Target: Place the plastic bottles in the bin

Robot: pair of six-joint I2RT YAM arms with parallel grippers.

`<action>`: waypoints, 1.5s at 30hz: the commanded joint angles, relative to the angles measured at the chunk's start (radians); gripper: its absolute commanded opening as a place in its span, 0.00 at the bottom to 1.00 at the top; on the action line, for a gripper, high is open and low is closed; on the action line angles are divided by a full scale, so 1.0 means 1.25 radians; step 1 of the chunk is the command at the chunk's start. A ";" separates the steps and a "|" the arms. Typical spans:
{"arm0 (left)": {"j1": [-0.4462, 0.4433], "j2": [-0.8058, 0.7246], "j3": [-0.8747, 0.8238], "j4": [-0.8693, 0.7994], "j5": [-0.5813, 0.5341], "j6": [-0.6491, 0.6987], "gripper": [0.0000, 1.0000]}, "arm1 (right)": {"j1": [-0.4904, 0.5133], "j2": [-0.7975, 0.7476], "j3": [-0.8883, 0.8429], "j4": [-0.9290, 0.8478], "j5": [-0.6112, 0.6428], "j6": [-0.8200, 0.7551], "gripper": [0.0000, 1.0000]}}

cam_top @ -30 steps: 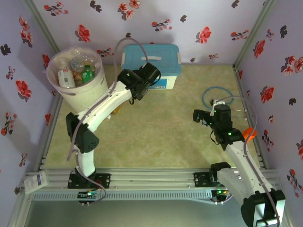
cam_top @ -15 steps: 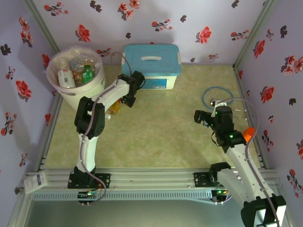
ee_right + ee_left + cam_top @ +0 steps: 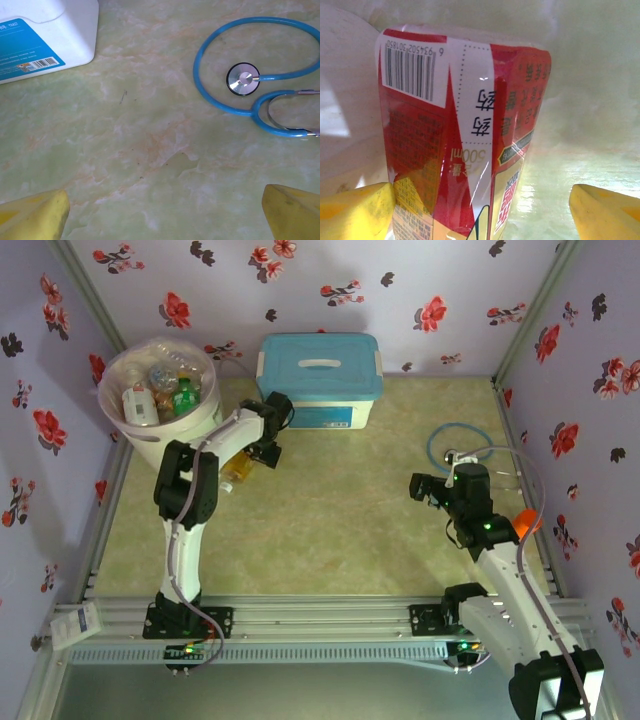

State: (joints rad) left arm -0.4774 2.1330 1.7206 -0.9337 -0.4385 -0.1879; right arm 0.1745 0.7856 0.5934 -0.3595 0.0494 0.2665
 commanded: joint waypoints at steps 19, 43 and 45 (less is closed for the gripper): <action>-0.105 -0.131 -0.064 -0.025 0.123 -0.079 0.93 | -0.007 -0.002 -0.007 0.013 0.006 0.012 0.99; -0.075 -0.076 -0.104 0.036 0.217 -0.047 0.69 | -0.006 -0.012 -0.009 0.006 0.024 0.004 0.99; -0.075 -0.082 -0.103 0.034 0.215 -0.046 0.67 | -0.006 -0.015 -0.011 0.005 0.026 0.004 0.99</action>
State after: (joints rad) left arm -0.5774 2.0304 1.5871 -0.8894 -0.1680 -0.2485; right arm 0.1745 0.7834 0.5934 -0.3599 0.0540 0.2699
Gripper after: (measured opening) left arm 0.679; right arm 0.993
